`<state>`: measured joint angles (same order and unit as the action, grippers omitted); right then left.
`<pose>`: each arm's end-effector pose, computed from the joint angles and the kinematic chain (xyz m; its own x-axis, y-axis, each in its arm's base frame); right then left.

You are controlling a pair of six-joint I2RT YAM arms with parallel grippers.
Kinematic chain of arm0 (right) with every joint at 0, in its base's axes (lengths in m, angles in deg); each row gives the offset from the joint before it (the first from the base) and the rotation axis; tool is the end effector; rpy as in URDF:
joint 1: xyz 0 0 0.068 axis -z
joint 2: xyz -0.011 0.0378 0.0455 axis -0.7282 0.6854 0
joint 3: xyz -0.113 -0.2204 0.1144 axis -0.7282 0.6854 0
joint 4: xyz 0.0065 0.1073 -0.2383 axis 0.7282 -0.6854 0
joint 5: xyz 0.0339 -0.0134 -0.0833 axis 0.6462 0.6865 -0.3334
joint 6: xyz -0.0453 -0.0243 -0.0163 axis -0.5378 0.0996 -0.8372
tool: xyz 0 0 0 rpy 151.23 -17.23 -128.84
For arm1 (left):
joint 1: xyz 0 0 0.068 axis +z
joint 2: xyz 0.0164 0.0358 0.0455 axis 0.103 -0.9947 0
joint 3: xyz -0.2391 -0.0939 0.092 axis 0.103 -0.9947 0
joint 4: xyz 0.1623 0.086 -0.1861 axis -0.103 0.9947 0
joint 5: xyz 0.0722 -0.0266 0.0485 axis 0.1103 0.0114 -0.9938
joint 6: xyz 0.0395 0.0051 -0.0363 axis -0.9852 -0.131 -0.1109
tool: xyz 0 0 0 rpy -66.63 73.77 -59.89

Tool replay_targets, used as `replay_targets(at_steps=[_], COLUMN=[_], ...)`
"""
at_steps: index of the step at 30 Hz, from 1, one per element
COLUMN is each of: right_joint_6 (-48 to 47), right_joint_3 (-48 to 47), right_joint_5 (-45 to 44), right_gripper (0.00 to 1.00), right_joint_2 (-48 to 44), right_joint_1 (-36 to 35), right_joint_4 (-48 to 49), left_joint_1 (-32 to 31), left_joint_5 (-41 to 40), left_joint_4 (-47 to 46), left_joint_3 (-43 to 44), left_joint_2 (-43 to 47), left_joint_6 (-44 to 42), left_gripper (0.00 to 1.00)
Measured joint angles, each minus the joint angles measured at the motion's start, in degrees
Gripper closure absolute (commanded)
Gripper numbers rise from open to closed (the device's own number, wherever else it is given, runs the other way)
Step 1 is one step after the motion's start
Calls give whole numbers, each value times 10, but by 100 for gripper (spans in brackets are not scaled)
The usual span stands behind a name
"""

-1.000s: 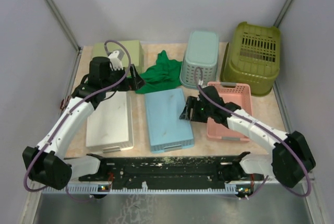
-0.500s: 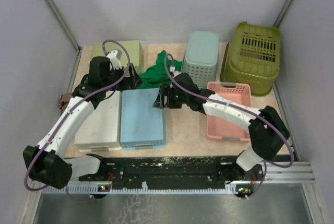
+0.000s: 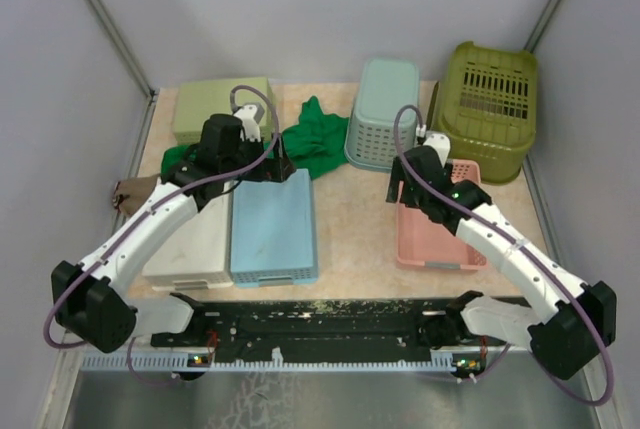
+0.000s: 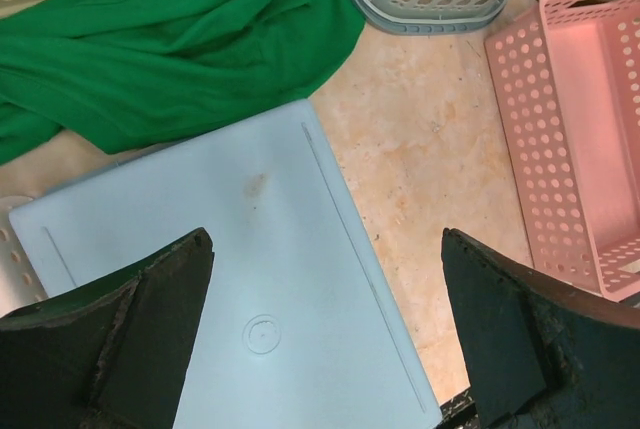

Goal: Turn the large container upside down

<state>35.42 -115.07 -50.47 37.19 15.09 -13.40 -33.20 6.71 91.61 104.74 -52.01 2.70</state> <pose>0.1992 0.1064 0.3037 -0.6435 0.1544 -0.7497 0.0949 0.9880 0.1220 0.2507 -0.1328 0.3292 -0.6126 -0.0206 -0.7901 0.3551 0.8859 -0.2984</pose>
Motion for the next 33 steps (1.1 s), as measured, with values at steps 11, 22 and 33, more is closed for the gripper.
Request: replay_targets(at_steps=[11,22,33], right_joint_6=[11,20,158], right_joint_3=[73,77,31], right_joint_5=[55,110,352], right_gripper=[54,100,100], right_joint_2=[68,101,-32], right_joint_1=[0,0,0], right_joint_4=[21,30,84], left_joint_1=[1,1,48], left_joint_5=[0,0,5], left_joint_4=[-17,-22,-29], left_joint_3=[-5,-17,-17], left_joint_2=[-9,-9,-16], left_joint_6=[5,8,42], left_gripper=[0,0,0])
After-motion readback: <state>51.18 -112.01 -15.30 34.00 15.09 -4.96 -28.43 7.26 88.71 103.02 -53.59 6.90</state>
